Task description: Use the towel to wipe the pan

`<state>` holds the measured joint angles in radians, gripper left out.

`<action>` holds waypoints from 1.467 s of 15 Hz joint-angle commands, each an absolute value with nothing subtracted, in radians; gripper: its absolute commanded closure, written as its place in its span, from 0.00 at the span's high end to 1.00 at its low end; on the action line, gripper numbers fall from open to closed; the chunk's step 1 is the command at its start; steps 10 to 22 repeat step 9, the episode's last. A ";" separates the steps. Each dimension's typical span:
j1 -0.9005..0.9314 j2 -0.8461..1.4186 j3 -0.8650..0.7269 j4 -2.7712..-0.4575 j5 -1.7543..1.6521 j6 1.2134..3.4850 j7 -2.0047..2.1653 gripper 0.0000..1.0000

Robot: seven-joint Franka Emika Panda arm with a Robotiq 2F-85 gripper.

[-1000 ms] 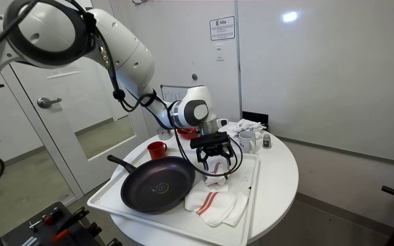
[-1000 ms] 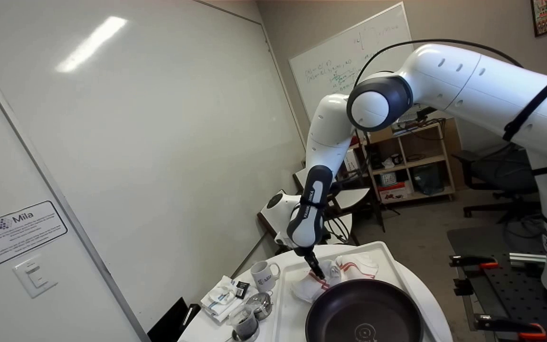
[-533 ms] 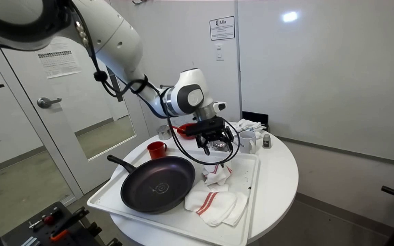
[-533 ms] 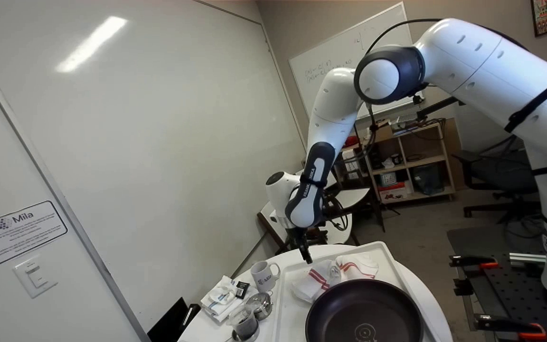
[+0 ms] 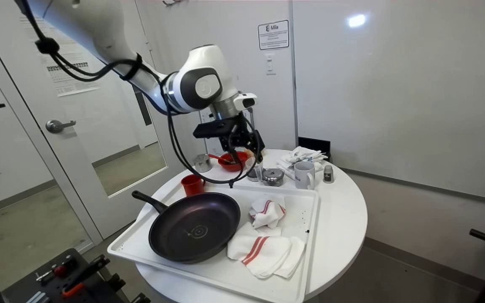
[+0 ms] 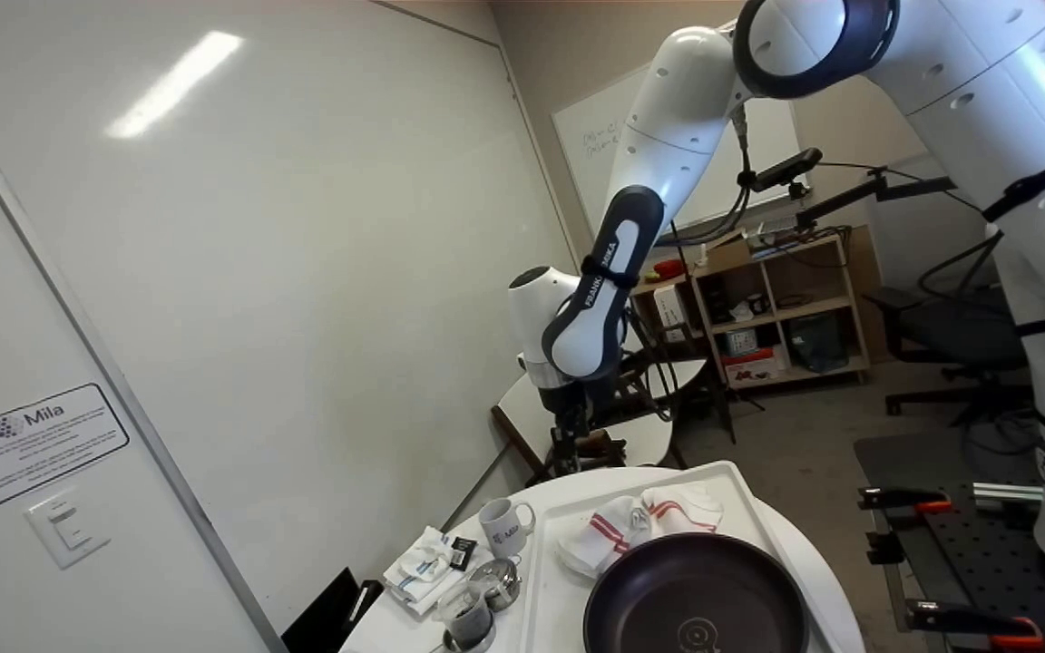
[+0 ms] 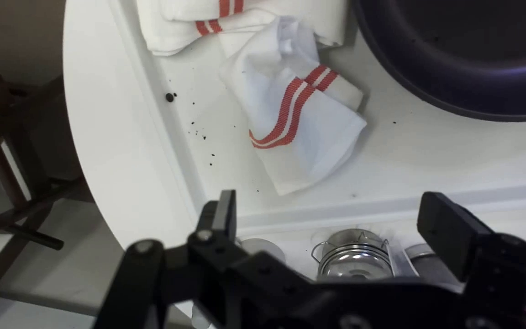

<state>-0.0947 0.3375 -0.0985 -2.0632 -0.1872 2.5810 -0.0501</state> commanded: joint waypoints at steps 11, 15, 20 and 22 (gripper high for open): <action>0.005 0.015 -0.090 -2.388 -0.281 2.585 0.305 1.00; 0.005 0.015 -0.090 -2.388 -0.281 2.585 0.305 1.00; 0.005 0.015 -0.090 -2.388 -0.281 2.585 0.305 1.00; 0.005 0.015 -0.090 -2.388 -0.281 2.585 0.305 1.00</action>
